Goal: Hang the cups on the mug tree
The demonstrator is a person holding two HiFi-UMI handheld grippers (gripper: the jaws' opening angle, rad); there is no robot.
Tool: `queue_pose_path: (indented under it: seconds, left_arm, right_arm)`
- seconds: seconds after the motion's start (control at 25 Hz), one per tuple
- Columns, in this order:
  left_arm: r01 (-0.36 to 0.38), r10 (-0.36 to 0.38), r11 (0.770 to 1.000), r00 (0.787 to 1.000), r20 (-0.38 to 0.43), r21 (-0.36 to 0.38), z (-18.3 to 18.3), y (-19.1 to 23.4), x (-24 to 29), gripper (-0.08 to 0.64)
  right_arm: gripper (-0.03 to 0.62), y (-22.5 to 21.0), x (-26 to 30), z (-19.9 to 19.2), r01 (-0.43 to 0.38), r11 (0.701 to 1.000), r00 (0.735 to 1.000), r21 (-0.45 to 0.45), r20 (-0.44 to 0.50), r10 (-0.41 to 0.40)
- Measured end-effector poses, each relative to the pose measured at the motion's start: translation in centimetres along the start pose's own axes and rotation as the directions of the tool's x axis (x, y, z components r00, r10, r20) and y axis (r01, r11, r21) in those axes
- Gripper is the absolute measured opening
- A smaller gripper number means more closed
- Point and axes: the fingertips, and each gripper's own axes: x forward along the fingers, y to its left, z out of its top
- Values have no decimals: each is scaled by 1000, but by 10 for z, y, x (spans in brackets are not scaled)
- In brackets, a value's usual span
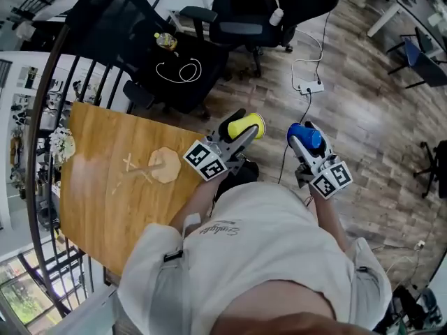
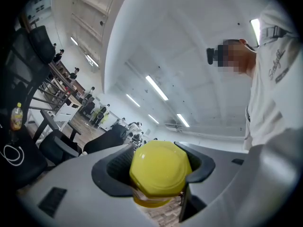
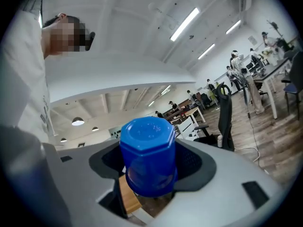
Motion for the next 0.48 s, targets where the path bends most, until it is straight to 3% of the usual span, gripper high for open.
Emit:
queue_pose_path:
  seconds: [0.2, 0.36, 0.48]
  left_arm:
    - [-14, 14, 998, 1000, -8, 62, 17, 17, -10, 273]
    - [-133, 128, 987, 990, 59, 87, 37, 46, -32, 273]
    - [-235, 223, 967, 967, 121, 95, 50, 59, -58, 272]
  right_arm:
    - [282, 1, 60, 20, -81, 997, 997, -12, -4, 81]
    - [282, 13, 119, 11, -201, 980, 978, 3, -54, 201]
    - [284, 33, 155, -2, -314, 949, 944, 23, -97, 315]
